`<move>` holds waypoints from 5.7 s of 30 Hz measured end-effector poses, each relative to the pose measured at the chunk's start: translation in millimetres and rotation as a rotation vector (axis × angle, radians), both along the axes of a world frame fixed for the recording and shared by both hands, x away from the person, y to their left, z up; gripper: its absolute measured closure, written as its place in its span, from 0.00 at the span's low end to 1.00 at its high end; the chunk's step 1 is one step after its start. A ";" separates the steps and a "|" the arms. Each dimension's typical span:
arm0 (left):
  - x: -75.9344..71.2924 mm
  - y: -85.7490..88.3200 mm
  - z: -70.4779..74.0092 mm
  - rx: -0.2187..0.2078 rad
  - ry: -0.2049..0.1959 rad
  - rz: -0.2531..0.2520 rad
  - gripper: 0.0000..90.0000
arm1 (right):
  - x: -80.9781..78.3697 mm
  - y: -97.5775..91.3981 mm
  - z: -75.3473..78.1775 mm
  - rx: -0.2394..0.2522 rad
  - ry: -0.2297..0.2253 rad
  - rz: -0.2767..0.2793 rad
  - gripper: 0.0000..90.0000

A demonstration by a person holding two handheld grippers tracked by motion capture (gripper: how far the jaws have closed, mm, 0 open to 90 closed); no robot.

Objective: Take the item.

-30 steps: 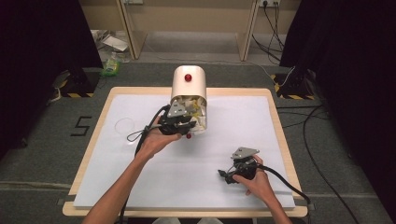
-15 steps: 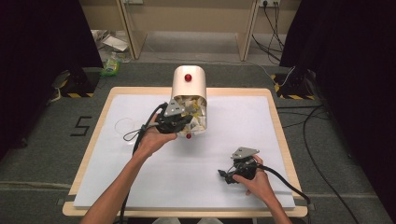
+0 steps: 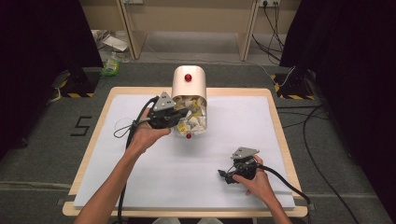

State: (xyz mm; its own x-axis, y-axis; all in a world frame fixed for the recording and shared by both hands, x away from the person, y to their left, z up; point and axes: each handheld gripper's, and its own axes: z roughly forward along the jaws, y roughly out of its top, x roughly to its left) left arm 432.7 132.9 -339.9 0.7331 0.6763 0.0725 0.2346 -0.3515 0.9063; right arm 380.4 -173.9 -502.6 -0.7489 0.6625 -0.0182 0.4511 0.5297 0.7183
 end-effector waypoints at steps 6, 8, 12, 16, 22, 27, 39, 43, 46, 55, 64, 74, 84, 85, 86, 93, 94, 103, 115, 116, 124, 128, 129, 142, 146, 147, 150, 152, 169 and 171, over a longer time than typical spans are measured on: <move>-3.6 6.1 12.9 -0.021 -0.030 0.000 0.99 | -0.2 0.1 0.2 0.001 0.004 -0.002 0.11; -5.0 9.0 18.5 -0.027 -0.039 0.002 0.99 | -0.2 0.1 0.2 0.001 0.004 -0.002 0.11; -8.0 15.7 30.9 -0.037 -0.061 0.006 0.99 | -0.2 0.1 0.2 0.001 0.004 -0.002 0.11; -11.3 23.5 44.7 -0.037 -0.079 0.006 0.99 | -0.1 0.1 0.1 0.001 0.003 -0.002 0.11; -17.5 40.3 58.4 -0.032 -0.109 0.030 0.99 | -0.2 0.1 0.2 0.000 0.005 -0.002 0.11; -21.4 58.3 63.0 -0.039 -0.109 0.060 0.99 | -0.2 0.1 0.2 -0.001 0.005 -0.002 0.11; -26.1 104.7 55.2 -0.028 -0.100 0.154 0.99 | 0.0 0.0 0.2 0.000 0.005 -0.001 0.11; -25.3 117.5 46.7 -0.027 -0.083 0.184 0.99 | 0.0 0.0 0.1 0.001 0.004 -0.002 0.11; -25.3 127.6 39.6 -0.027 -0.075 0.207 0.99 | -0.1 0.1 0.1 0.001 0.004 -0.002 0.11; -24.1 152.4 20.7 -0.042 -0.050 0.267 0.99 | -0.1 0.1 0.1 0.001 0.004 -0.002 0.11; -16.9 167.8 -3.3 -0.047 -0.003 0.311 0.99 | -0.1 0.1 0.0 0.000 0.002 -0.002 0.11; -10.9 174.3 -21.5 -0.042 0.038 0.329 0.99 | -0.1 0.1 0.0 0.000 0.001 -0.001 0.11; -3.1 176.2 -40.1 -0.031 0.080 0.350 0.99 | -0.1 0.1 0.0 0.001 0.003 -0.002 0.11; -2.2 176.3 -42.4 -0.025 0.084 0.350 0.99 | -0.1 0.1 0.0 0.001 0.003 -0.002 0.11; -1.2 176.1 -45.1 -0.023 0.091 0.351 0.99 | -0.1 0.1 0.0 0.000 0.002 -0.001 0.11; 4.4 176.1 -54.9 -0.011 0.112 0.364 0.99 | -0.3 0.1 0.0 0.000 0.004 -0.002 0.11; 4.8 176.1 -55.9 -0.006 0.113 0.364 0.99 | -0.3 0.1 0.0 0.000 0.004 -0.002 0.11; 5.8 178.5 -62.2 -0.013 0.125 0.371 0.91 | -0.3 0.1 0.0 -0.001 0.004 -0.002 0.11; 1.7 174.9 -59.7 -0.024 0.129 0.352 0.72 | -0.2 0.1 0.0 0.000 0.004 -0.002 0.11; 1.4 174.5 -59.4 -0.027 0.130 0.350 0.70 | -0.3 0.1 0.0 -0.001 0.004 -0.002 0.11; -1.4 173.5 -60.3 -0.092 0.143 0.332 0.41 | -0.2 0.1 0.0 0.000 0.005 -0.002 0.11; -4.4 167.5 -61.4 -0.113 0.149 0.337 0.25 | -0.2 0.1 0.0 0.000 0.005 -0.002 0.11; -5.6 165.1 -61.9 -0.114 0.151 0.335 0.21 | -0.2 0.1 0.0 0.000 0.004 -0.002 0.11; -21.8 142.0 -64.7 -0.097 0.137 0.265 0.17 | -0.2 0.1 0.0 0.000 0.004 -0.002 0.11; -26.3 134.8 -65.3 -0.111 0.127 0.254 0.17 | -0.2 0.0 0.0 0.000 0.004 -0.001 0.11; -27.3 132.5 -65.9 -0.111 0.125 0.251 0.17 | -0.2 0.1 0.0 0.000 0.004 -0.001 0.11; -29.4 126.8 -67.8 -0.115 0.124 0.240 0.17 | -0.3 0.1 0.0 0.000 0.004 -0.002 0.11; -31.4 122.6 -69.6 -0.108 0.122 0.233 0.17 | -0.2 0.1 0.0 -0.001 0.003 -0.002 0.11; -42.7 102.1 -85.7 -0.103 0.141 0.184 0.17 | -0.3 0.1 0.0 -0.001 0.003 -0.001 0.11; -44.4 100.1 -88.6 -0.103 0.146 0.181 0.17 | -0.3 0.1 0.0 -0.001 0.003 -0.001 0.11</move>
